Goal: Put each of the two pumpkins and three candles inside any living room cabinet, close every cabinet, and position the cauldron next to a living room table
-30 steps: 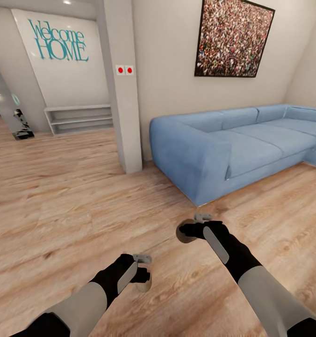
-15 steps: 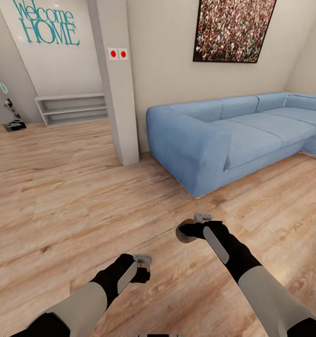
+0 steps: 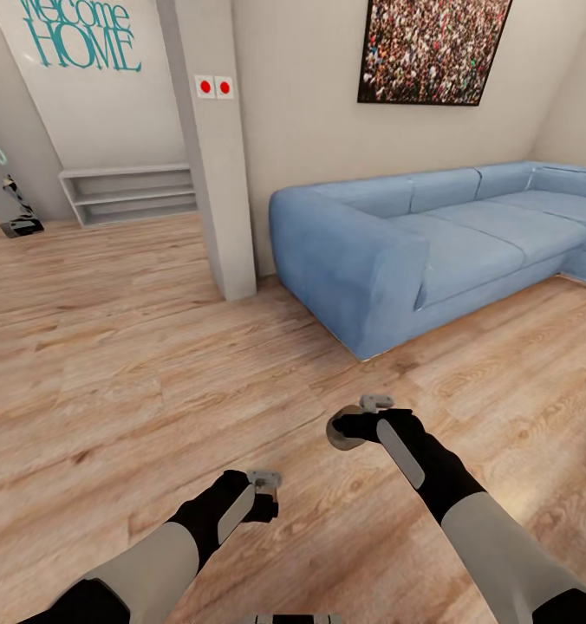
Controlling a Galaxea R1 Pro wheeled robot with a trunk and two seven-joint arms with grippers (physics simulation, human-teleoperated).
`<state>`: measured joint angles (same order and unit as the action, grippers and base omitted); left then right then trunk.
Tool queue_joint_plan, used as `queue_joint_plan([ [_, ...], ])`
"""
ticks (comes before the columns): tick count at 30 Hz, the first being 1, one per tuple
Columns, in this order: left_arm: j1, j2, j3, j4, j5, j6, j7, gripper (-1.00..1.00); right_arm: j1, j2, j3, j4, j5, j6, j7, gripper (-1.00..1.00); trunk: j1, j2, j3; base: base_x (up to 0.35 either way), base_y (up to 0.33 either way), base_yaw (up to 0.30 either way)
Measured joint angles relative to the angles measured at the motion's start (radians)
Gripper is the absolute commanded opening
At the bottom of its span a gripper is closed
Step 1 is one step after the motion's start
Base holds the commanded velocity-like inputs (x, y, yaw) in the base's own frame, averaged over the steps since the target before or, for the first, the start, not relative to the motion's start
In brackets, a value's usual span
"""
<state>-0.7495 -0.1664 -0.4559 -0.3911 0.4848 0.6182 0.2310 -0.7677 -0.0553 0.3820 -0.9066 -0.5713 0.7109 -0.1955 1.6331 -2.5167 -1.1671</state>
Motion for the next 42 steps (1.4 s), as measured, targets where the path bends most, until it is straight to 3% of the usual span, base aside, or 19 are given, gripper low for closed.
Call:
queue_joint_plan([
  [14,0.0,0.0,0.0,0.0,0.0,-0.009,0.0,1.0,0.0,0.0,0.0,0.0,0.0,0.001,0.0,-1.0,-0.001,0.0,0.0,0.155,-0.006,0.0],
  [26,0.0,-0.001,0.0,0.032,0.0,-0.148,0.037,1.0,0.0,0.0,0.0,0.0,0.0,0.001,0.0,-1.0,0.0,0.0,0.0,0.057,-0.008,0.0],
  [42,0.0,-0.005,0.001,0.036,0.002,-0.192,0.067,1.0,0.0,0.0,0.0,0.0,0.001,0.001,0.001,-1.0,0.0,0.0,0.0,0.0,0.0,0.0],
])
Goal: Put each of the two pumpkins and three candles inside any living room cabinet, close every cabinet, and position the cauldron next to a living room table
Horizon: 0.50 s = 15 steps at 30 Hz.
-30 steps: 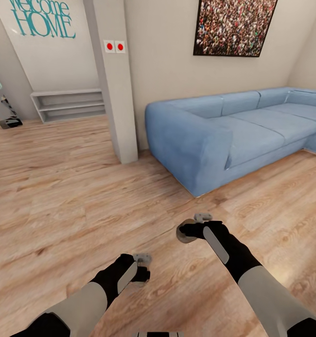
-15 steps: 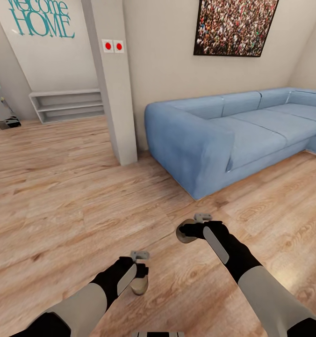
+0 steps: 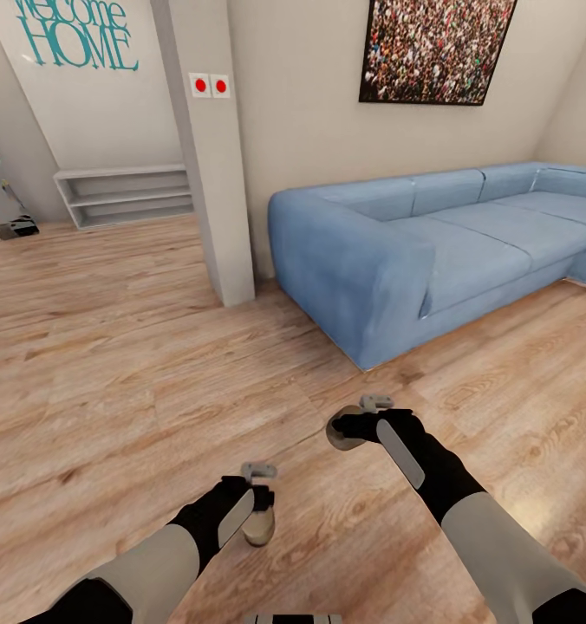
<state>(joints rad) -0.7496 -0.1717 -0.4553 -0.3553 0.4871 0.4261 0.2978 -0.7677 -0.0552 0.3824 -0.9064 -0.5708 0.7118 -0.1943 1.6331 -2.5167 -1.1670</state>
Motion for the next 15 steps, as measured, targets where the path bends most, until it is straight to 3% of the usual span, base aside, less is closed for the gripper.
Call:
queue_joint_plan([
  [7,0.0,-0.001,0.0,0.0,0.001,-0.022,0.0,1.0,0.0,0.0,0.0,0.0,0.0,0.0,0.0,-1.0,0.0,0.0,0.0,0.0,0.0,0.0],
  [15,0.0,-0.003,-0.002,0.0,0.005,-0.024,-0.008,1.0,0.0,0.0,-0.001,0.001,-0.002,0.0,-0.001,-1.0,0.004,-0.002,-0.031,0.0,0.0,0.0],
])
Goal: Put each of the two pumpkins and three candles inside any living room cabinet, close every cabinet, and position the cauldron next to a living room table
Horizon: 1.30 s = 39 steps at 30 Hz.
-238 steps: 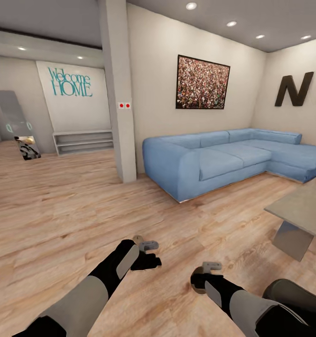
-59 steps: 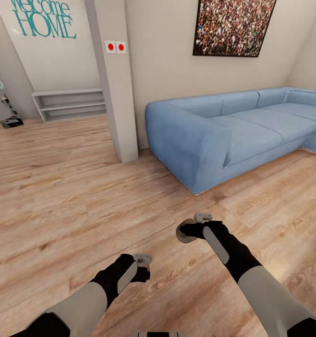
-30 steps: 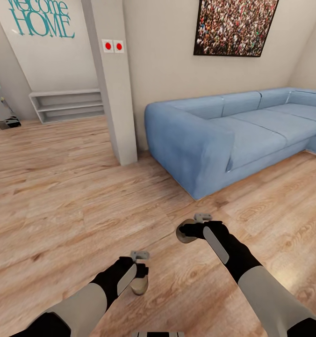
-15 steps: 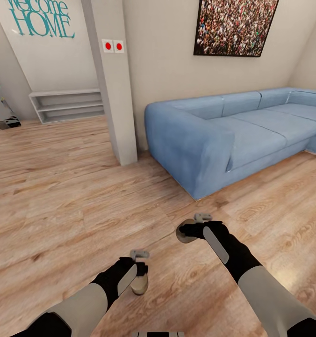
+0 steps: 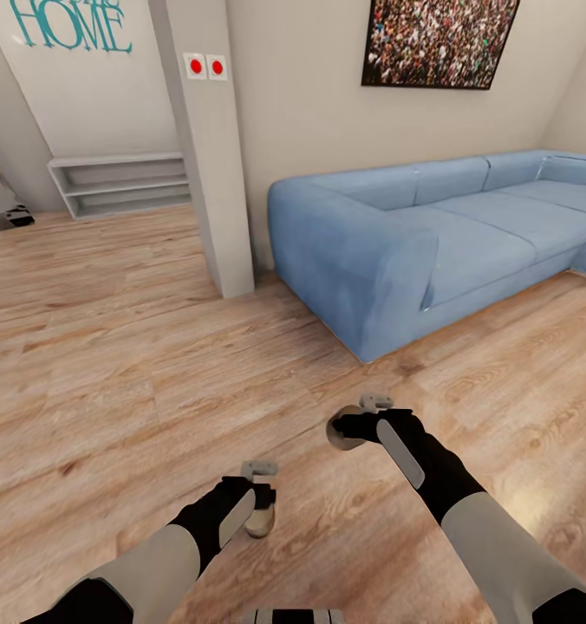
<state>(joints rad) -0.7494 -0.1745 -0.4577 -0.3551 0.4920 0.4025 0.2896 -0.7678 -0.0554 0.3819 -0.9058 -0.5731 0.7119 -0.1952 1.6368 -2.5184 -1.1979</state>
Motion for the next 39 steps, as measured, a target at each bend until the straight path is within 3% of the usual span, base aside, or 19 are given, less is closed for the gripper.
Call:
queue_joint_plan([
  [39,0.0,0.0,0.0,0.0,0.001,-0.001,-0.003,1.0,0.0,0.001,0.001,0.0,0.002,-0.002,0.0,-1.0,0.017,-0.009,-0.147,0.0,0.0,0.0],
])
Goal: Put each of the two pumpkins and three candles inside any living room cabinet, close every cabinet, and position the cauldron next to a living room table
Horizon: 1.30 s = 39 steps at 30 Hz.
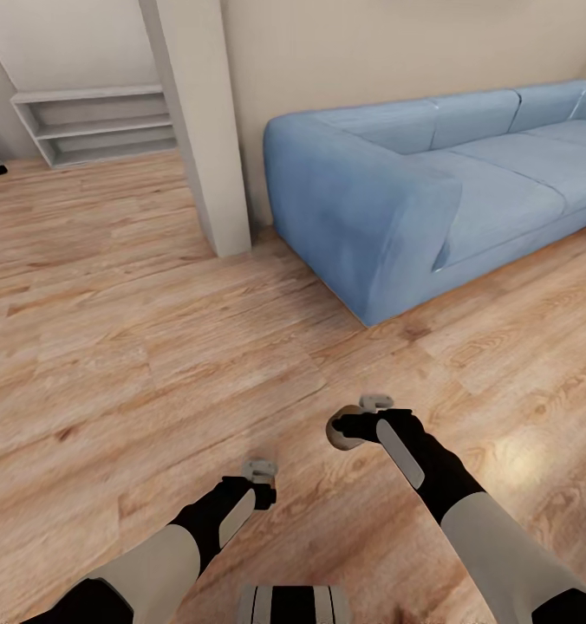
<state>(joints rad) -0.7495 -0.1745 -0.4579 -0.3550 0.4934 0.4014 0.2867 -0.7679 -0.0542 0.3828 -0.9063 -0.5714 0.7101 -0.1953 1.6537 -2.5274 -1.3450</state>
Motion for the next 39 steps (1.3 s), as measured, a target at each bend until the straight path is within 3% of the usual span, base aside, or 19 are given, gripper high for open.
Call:
queue_joint_plan([
  [12,0.0,0.0,0.0,0.0,0.0,-0.001,0.0,1.0,0.0,0.0,0.0,0.0,0.0,0.0,0.0,-1.0,0.0,0.0,0.0,0.0,0.0,0.0],
  [23,0.0,0.0,0.0,0.0,0.0,0.0,0.0,1.0,0.0,0.0,0.001,0.0,0.0,0.0,0.0,-1.0,0.005,-0.003,-0.042,0.0,0.0,0.0],
  [39,0.0,0.0,0.0,0.0,0.0,-0.001,0.0,1.0,0.0,0.0,0.001,0.0,0.0,0.0,0.0,-1.0,0.006,-0.003,-0.05,0.0,0.0,0.0],
])
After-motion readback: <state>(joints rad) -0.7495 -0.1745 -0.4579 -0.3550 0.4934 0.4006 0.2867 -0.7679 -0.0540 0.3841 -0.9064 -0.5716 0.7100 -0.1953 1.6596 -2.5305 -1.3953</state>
